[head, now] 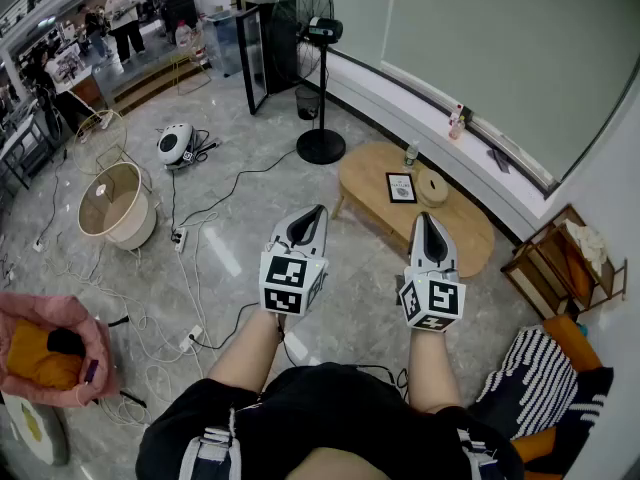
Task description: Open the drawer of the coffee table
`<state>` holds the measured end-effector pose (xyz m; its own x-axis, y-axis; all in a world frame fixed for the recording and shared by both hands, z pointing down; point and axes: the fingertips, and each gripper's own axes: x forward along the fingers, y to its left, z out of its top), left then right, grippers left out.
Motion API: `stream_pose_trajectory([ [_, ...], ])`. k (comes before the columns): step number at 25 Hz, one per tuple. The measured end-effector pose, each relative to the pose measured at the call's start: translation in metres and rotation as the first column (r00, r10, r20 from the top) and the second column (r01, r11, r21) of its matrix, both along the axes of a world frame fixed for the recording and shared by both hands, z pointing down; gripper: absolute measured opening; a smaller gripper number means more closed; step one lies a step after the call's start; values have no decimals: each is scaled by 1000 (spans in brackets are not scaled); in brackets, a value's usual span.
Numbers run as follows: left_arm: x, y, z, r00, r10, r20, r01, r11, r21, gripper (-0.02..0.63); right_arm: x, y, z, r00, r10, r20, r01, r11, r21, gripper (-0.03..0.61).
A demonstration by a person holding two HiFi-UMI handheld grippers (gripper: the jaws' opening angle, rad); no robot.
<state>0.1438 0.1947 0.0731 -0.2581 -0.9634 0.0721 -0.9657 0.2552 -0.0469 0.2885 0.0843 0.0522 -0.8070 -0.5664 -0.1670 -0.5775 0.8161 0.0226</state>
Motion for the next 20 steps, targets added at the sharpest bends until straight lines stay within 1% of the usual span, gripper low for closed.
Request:
stream_pose_trajectory([
  [7,20,17,-8,1000,-5,11,5,1000,31,21,22,17,-2,1000,-1,10,1,1000,-7,13],
  [12,30,23,-6,1000,8,19,-8,1000,22,21,31,27,-3,1000,6,15,-6,1000,-8,14],
  [17,35,34,-2,1000,12,-19,-11,999,34,21,38,38,4,1000,2,-15,-2,1000,-22,15],
  [20,33,38,-1,1000,11,-27,-10,999,33,21,38,44,2,1000,6,-20,-6,1000,-19,15],
])
